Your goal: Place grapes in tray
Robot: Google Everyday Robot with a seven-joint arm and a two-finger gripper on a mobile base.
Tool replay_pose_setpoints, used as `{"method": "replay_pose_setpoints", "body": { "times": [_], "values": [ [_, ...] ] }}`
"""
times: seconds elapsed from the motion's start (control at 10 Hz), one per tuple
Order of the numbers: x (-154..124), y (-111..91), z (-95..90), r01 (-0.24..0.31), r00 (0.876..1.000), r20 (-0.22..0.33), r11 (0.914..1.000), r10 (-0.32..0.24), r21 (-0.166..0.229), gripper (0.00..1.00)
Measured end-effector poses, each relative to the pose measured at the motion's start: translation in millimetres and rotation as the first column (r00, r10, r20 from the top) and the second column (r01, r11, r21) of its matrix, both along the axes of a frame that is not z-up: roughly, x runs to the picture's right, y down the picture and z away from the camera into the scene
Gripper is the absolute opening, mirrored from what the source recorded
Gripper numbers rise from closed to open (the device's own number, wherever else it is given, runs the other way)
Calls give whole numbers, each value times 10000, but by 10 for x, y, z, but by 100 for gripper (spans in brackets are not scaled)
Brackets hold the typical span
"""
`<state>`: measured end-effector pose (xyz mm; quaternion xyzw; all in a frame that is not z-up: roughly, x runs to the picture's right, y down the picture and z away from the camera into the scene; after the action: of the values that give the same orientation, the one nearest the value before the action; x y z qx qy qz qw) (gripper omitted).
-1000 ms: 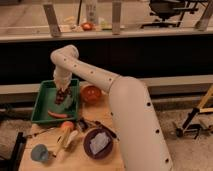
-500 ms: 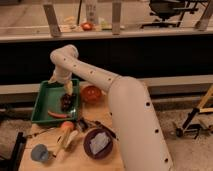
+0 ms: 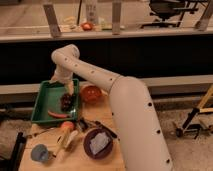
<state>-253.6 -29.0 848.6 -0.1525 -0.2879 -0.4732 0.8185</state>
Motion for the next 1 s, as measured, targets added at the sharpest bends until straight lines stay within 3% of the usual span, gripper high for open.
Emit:
{"method": "replay_pose_setpoints", "body": {
  "times": [1.0],
  "values": [
    [58, -48, -27, 244, 9996, -159, 9997, -245, -82, 80]
  ]
}}
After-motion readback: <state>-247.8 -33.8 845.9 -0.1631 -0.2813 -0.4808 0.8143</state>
